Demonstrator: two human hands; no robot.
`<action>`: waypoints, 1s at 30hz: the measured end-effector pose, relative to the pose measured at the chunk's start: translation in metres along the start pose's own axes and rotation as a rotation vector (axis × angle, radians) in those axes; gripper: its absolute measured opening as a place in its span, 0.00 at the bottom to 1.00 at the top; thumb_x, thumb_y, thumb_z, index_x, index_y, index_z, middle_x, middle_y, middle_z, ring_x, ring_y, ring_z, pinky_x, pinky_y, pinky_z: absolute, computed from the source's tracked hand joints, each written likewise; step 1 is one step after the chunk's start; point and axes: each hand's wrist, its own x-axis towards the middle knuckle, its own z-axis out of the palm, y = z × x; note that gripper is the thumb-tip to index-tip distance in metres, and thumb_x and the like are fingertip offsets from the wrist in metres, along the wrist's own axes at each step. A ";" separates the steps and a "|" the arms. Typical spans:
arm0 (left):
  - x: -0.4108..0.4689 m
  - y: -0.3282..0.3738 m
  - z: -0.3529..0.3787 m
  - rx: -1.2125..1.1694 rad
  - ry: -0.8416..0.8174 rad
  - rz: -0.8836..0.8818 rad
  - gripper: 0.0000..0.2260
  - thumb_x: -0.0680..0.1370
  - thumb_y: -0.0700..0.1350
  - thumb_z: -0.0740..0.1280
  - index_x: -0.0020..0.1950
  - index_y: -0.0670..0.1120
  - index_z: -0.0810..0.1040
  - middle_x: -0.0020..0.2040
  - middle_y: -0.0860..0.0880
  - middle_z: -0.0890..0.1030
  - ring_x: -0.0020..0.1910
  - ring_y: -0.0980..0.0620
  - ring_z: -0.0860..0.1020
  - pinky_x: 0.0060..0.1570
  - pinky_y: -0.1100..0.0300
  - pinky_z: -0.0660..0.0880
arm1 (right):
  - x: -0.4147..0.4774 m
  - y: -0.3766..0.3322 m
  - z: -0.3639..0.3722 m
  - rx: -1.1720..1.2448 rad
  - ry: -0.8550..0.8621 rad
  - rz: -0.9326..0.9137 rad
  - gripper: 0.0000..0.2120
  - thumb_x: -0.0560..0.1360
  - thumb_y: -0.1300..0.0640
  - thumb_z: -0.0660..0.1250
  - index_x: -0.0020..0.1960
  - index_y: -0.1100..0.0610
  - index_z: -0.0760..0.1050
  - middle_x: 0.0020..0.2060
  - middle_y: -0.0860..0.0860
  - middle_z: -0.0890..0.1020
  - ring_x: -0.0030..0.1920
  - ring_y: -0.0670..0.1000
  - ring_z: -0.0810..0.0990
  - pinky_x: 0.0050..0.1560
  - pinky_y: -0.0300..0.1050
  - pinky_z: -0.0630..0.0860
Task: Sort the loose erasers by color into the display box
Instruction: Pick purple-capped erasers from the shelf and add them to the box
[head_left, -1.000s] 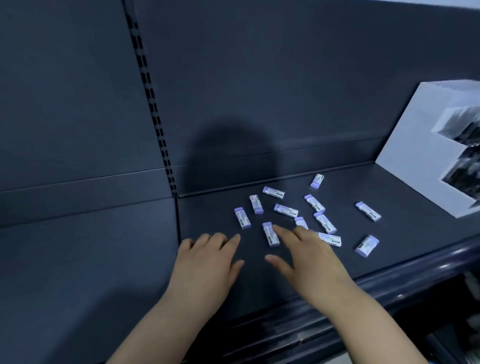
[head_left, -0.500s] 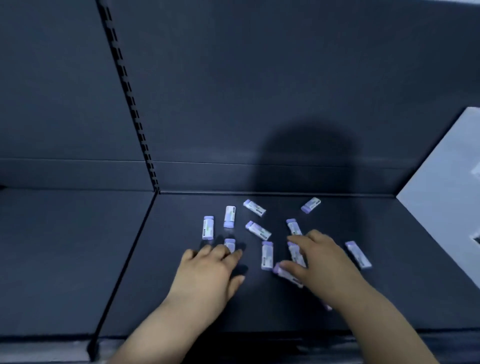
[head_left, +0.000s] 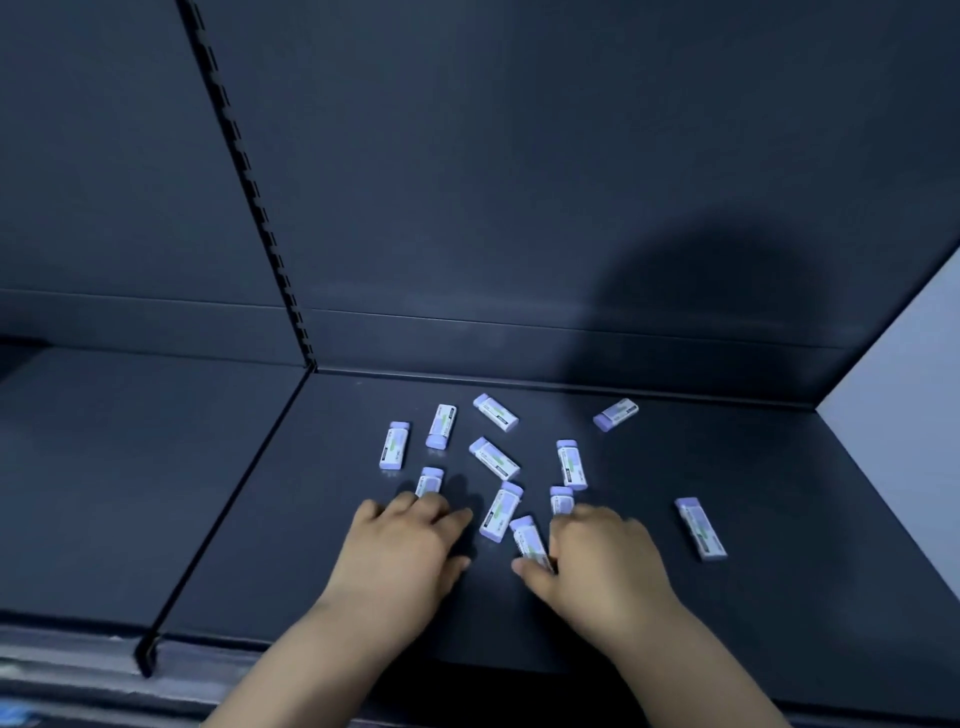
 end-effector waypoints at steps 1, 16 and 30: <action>0.004 -0.002 -0.002 0.002 -0.009 0.003 0.24 0.53 0.58 0.80 0.46 0.54 0.84 0.38 0.56 0.81 0.35 0.54 0.80 0.31 0.58 0.74 | 0.000 -0.001 0.001 0.012 -0.005 0.004 0.19 0.75 0.36 0.56 0.40 0.51 0.64 0.51 0.49 0.76 0.55 0.52 0.73 0.49 0.47 0.63; 0.036 0.002 -0.012 -0.051 -0.098 0.146 0.23 0.79 0.57 0.57 0.74 0.60 0.57 0.66 0.55 0.63 0.66 0.53 0.61 0.61 0.57 0.55 | 0.004 0.010 0.007 0.186 -0.037 -0.023 0.32 0.67 0.36 0.67 0.68 0.40 0.63 0.61 0.44 0.67 0.62 0.48 0.63 0.61 0.41 0.62; 0.050 -0.010 -0.018 -0.169 -0.192 0.172 0.31 0.68 0.64 0.68 0.69 0.60 0.63 0.64 0.58 0.64 0.64 0.56 0.62 0.60 0.60 0.56 | 0.002 0.009 0.006 0.185 0.001 -0.014 0.30 0.64 0.35 0.68 0.63 0.42 0.68 0.59 0.42 0.68 0.60 0.47 0.65 0.58 0.41 0.63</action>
